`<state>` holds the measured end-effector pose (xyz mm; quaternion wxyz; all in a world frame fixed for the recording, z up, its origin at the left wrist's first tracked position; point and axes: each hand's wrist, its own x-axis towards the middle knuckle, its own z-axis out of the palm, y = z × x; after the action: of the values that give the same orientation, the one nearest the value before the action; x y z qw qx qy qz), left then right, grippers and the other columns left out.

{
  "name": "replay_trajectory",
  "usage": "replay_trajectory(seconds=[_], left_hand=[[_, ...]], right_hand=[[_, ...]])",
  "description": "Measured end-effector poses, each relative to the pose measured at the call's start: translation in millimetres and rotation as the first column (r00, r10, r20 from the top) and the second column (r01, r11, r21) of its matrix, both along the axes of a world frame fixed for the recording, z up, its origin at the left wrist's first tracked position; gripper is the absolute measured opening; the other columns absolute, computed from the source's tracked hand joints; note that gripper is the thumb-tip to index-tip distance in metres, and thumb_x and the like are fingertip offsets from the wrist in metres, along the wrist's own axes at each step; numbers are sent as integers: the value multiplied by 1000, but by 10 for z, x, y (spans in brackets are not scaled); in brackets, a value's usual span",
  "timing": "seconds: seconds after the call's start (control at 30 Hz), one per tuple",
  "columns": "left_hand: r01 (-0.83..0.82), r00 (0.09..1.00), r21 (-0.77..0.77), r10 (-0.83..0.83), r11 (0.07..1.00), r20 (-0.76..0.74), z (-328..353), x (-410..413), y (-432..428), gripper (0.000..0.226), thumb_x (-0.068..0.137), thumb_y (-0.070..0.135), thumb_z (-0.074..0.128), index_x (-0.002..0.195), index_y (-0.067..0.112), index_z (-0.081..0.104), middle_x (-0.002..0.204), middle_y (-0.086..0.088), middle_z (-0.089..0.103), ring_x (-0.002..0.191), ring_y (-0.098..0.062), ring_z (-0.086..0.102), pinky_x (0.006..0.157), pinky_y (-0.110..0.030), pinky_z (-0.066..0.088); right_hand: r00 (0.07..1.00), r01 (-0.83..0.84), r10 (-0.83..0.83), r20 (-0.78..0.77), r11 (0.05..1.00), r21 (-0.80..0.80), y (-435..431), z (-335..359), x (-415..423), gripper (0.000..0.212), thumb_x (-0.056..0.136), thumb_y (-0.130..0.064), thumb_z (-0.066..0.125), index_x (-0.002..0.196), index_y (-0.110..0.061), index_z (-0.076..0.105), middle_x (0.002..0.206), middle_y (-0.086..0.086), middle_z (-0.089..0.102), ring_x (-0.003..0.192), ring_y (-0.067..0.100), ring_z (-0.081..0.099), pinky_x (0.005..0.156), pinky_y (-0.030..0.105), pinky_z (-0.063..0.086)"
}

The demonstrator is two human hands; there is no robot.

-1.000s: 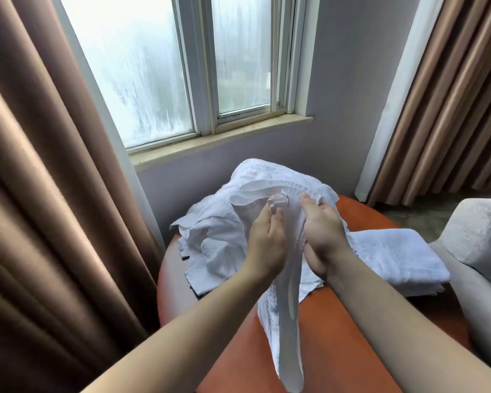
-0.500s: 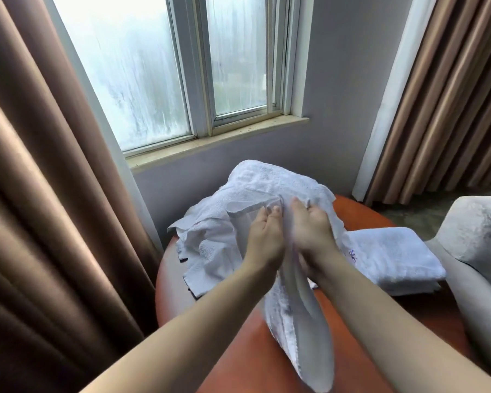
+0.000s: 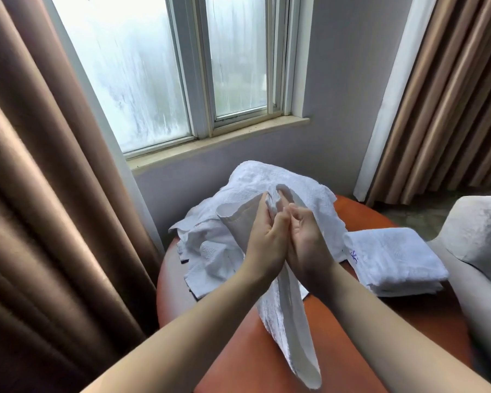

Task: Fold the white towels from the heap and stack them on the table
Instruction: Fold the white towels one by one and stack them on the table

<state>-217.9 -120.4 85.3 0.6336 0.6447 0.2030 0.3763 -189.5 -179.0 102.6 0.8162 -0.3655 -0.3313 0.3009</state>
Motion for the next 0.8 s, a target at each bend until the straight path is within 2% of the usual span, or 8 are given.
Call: replay_trajectory(seconds=[0.17,0.27,0.37,0.43,0.5,0.6,0.7,0.8], left_hand=[[-136,990,-8,137,991,28,-39,18,54,16,102,14,42,92,12,54,83,0,63,77,-6,61,73,-21,50],[-233,972,60,233,971,8,10,-5,208,21,101,13,43,81,9,49,69,-5,50,61,-10,47,61,-33,42],[-92,995,177,98,980,-28,112,-71,325,33,93,27,44,84,-4,49,70,-6,46,62,-13,43,59,-32,36],[36,996,268,-12,963,-89,189,-135,366,49,86,36,42,93,-12,50,77,-7,49,69,-15,44,63,-32,38],[128,988,289,-97,949,-118,262,-194,411,51,85,36,44,93,-14,50,77,-7,48,70,-15,44,64,-33,37],[236,968,217,-210,947,-134,352,-263,512,50,77,33,53,94,-14,52,81,-10,52,75,-19,49,70,-35,40],[357,926,165,-324,920,-195,399,-299,587,33,70,29,55,83,-1,63,80,-8,60,77,-20,56,73,-34,45],[429,893,92,-407,899,-190,429,-314,616,22,73,15,48,65,22,68,69,3,64,65,-12,59,63,-24,48]], right_hand=[[979,50,19,205,944,-326,136,-279,251,68,83,-30,36,148,-10,32,154,-5,33,141,2,28,121,29,17],[931,135,14,364,915,-381,94,-313,373,59,85,-8,43,143,-20,41,138,-14,47,129,0,40,110,20,34],[859,356,-134,494,849,-390,42,-309,554,61,81,12,45,131,-23,51,121,-17,52,123,3,45,90,0,36],[788,486,-214,577,791,-371,7,-367,696,59,75,9,54,119,-30,50,119,-18,51,125,9,44,93,6,37],[743,549,-209,636,733,-401,-61,-342,809,57,64,-9,60,109,-41,45,114,-23,46,121,10,41,99,24,39],[749,489,-30,662,700,-521,-177,-241,953,73,58,-16,58,121,-47,40,128,-16,40,122,11,41,98,29,41],[780,254,274,562,683,-684,-243,-157,1037,84,67,2,61,133,-46,40,134,-13,46,104,17,61,80,22,52],[753,107,469,463,606,-789,-267,-137,1055,62,75,14,56,113,-35,57,85,-20,66,69,-3,61,57,9,45]])
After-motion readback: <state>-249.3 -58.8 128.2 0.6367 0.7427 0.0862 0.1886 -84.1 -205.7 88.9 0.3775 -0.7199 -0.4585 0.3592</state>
